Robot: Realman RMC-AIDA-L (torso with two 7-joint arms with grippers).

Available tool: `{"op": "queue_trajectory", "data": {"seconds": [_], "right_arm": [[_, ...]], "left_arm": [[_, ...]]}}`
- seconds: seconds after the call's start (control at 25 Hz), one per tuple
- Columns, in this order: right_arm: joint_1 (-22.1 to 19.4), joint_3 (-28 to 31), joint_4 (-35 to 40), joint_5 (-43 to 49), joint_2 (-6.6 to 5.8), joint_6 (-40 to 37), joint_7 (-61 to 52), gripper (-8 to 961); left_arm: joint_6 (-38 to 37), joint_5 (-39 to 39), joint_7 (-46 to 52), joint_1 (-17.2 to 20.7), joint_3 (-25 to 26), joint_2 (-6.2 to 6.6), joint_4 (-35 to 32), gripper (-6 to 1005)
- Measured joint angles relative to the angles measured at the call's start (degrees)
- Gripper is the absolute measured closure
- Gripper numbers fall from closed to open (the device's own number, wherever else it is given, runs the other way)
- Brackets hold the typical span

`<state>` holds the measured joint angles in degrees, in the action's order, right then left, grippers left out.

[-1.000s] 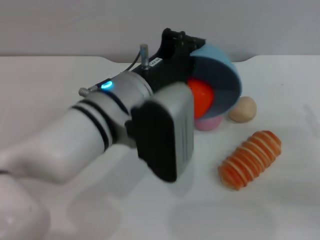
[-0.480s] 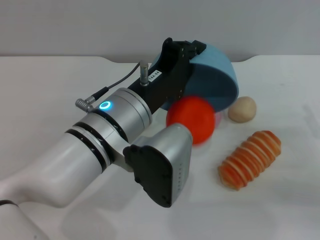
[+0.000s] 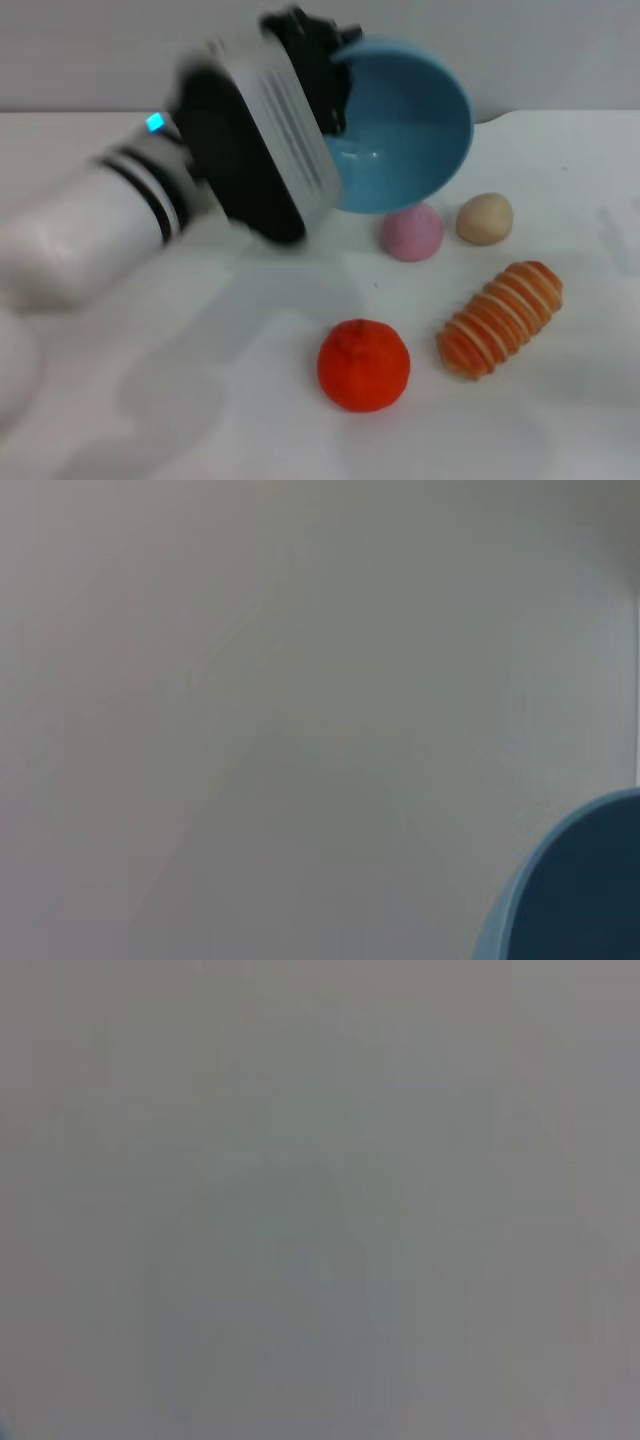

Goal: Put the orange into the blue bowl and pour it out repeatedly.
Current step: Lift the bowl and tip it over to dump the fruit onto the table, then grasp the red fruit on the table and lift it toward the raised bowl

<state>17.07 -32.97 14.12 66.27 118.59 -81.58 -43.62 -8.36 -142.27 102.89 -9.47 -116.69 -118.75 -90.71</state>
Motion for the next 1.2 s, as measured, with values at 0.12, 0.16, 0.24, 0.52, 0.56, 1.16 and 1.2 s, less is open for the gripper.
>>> {"op": "queue_trajectory", "data": {"seconds": [0.12, 0.16, 0.24, 0.52, 0.56, 1.16, 1.2], "right_arm": [[0.3, -0.7, 0.4, 1.1, -0.05, 0.1, -1.0, 419], [0.5, -1.1, 0.7, 1.8, -0.07, 0.0, -1.9, 421], [0.8, -1.4, 1.9, 3.7, -0.12, 0.0, -4.3, 425], [3.0, -1.6, 15.9, 25.3, -0.42, 2.1, -33.8, 437], [3.9, -1.7, 17.7, 29.9, -0.54, 2.6, -40.2, 439], [18.4, -21.6, 14.8, 44.9, 0.09, 3.5, -54.7, 467], [19.4, -24.5, 14.1, 45.0, 0.12, 4.0, -54.5, 469]], "left_arm": [[-11.2, 2.3, 11.9, -4.8, 7.8, 0.31, 0.1, 999], [-15.1, 2.2, 15.8, -6.7, 10.7, 0.34, 0.9, 999], [-23.0, 1.9, 22.7, -10.7, 15.8, 0.41, 3.6, 999], [-36.8, 0.3, 37.8, -21.3, 29.3, 0.58, 15.3, 1000], [-36.5, 0.5, 38.2, -21.4, 30.1, 0.59, 15.3, 1000], [-35.5, 0.9, 39.4, -22.0, 30.2, 0.51, 17.4, 999], [-35.5, 0.9, 39.4, -22.0, 30.2, 0.48, 17.4, 999]]}}
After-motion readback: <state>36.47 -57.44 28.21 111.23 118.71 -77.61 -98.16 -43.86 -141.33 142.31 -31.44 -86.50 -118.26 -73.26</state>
